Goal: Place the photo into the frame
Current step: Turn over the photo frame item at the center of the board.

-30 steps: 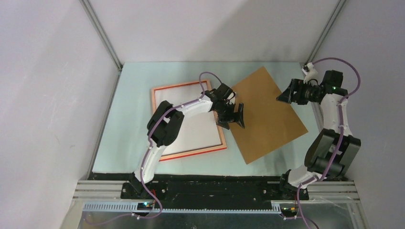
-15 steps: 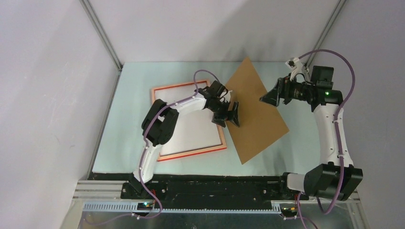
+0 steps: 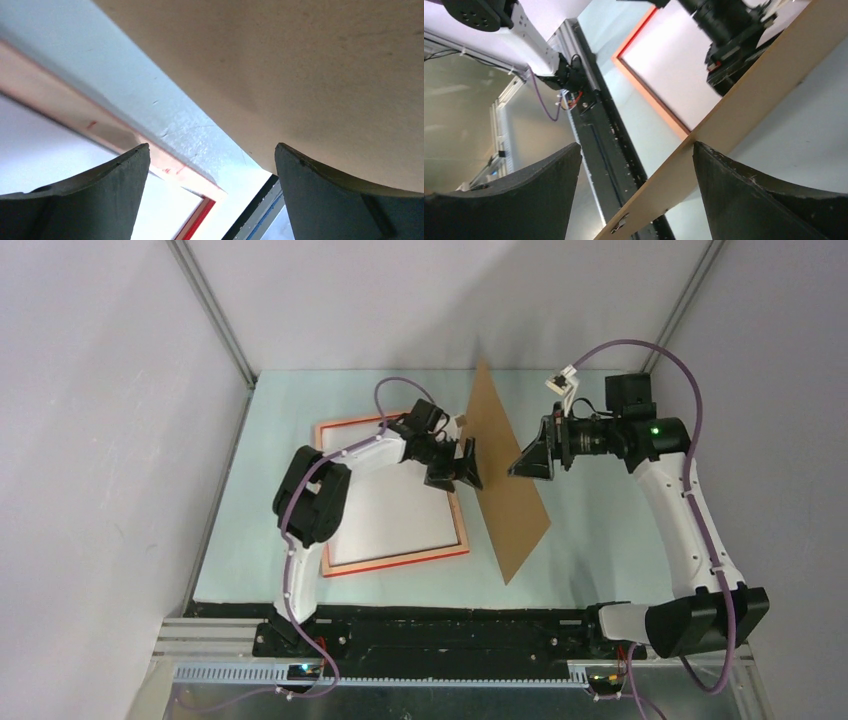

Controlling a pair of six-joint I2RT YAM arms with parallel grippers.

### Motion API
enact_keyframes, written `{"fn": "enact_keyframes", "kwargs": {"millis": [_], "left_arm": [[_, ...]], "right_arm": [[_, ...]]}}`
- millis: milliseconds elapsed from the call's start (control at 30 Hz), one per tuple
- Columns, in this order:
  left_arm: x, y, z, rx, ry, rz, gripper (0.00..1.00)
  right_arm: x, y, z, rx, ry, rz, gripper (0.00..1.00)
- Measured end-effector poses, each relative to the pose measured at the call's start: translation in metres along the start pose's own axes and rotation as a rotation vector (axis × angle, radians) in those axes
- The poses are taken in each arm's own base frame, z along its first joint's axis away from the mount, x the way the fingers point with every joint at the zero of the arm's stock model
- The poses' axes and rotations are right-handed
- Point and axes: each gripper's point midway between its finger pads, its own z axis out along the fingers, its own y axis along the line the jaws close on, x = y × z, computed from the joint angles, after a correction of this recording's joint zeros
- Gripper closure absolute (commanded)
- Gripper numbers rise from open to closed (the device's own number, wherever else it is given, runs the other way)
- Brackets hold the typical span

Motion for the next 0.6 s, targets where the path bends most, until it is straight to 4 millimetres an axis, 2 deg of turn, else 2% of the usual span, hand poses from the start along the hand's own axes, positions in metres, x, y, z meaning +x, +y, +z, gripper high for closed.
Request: {"fn": "enact_keyframes", "kwargs": {"millis": [133, 267, 367, 533, 567, 600], "left_arm": [[-0.006, 0.010, -0.024, -0.018, -0.055, -0.016, 0.00], [-0.010, 0.008, -0.053, -0.029, -0.110, -0.001, 0.00], [-0.015, -0.011, -0.077, -0.013, -0.164, 0.046, 0.00], [-0.030, -0.059, -0.127, 0.037, -0.290, 0.141, 0.00], [-0.032, -0.062, -0.130, 0.041, -0.299, 0.148, 0.00], [-0.039, -0.075, -0.142, 0.058, -0.334, 0.163, 0.00]], "right_arm": [[0.005, 0.010, 0.008, -0.036, 0.049, 0.036, 0.14], [0.005, 0.013, 0.009, -0.044, 0.059, 0.044, 0.13], [0.004, 0.014, 0.010, -0.048, 0.065, 0.049, 0.13], [0.001, 0.017, 0.013, -0.061, 0.077, 0.048, 0.13], [0.000, 0.017, 0.014, -0.064, 0.078, 0.047, 0.13], [0.000, 0.017, 0.016, -0.067, 0.081, 0.047, 0.13]]}}
